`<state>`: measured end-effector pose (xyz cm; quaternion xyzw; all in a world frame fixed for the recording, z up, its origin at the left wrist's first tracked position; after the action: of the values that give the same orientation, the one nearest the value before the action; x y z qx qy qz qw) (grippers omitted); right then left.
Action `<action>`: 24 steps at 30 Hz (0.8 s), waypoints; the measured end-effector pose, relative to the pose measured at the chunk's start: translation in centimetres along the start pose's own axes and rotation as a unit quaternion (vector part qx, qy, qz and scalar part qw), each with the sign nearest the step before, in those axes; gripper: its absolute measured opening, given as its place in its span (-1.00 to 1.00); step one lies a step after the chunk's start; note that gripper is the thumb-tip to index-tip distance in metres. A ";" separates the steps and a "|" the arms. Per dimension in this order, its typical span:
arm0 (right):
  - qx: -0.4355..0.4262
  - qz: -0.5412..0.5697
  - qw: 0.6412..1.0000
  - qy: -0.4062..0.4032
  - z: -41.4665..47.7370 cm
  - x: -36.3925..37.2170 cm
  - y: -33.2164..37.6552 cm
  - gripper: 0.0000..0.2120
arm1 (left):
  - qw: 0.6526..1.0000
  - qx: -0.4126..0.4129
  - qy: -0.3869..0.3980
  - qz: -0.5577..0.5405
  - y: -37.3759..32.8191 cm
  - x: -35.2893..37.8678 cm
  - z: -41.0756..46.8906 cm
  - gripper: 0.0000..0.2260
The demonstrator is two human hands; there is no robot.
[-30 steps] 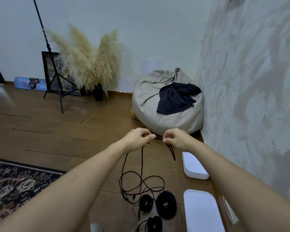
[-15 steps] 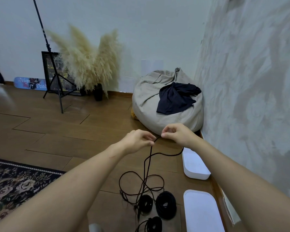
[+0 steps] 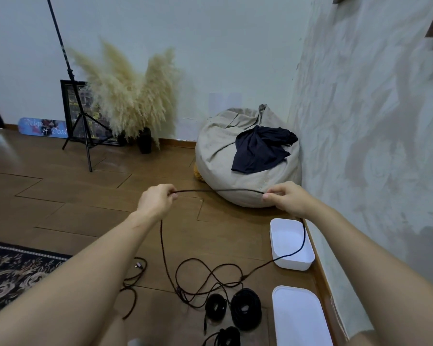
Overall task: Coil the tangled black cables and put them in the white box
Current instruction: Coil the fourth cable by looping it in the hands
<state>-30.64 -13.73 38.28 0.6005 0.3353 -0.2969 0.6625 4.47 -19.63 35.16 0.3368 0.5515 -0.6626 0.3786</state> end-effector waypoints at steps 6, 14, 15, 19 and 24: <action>-0.033 -0.011 0.999 -0.035 0.8 0.6 2.4 -0.80 | 0.986 0.072 0.067 -0.134 -3.5 0.2 -0.5 -0.79; 0.062 0.091 0.993 0.033 0.2 1.7 0.2 -0.57 | 0.980 0.125 0.099 -0.117 -4.0 0.3 -1.6 -0.81; 0.061 0.126 0.989 0.049 0.2 2.1 0.7 -0.56 | 0.976 0.153 0.104 -0.112 -5.4 0.7 -1.9 -0.81; -0.015 0.128 0.985 0.114 -0.4 3.2 4.0 -0.79 | 0.962 0.220 0.112 -0.116 -9.6 2.3 -3.3 -0.83; -0.047 -0.043 0.997 -0.047 0.6 1.0 3.1 -0.76 | 0.968 0.168 0.140 -0.122 -7.3 1.6 -2.3 -0.75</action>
<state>-27.50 -13.99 39.40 0.5387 0.3429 -0.3368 0.6919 -2.63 -16.79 36.84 0.4149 0.5167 -0.7333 0.1523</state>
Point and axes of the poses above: each hand's wrist, its own z-axis towards the middle knuckle, its own x-axis out of the palm, y = z × x, the point moved 4 cm from there along z, towards the middle knuckle, and after that the axes turned 2 degrees about -z, right-handed, at the moved point
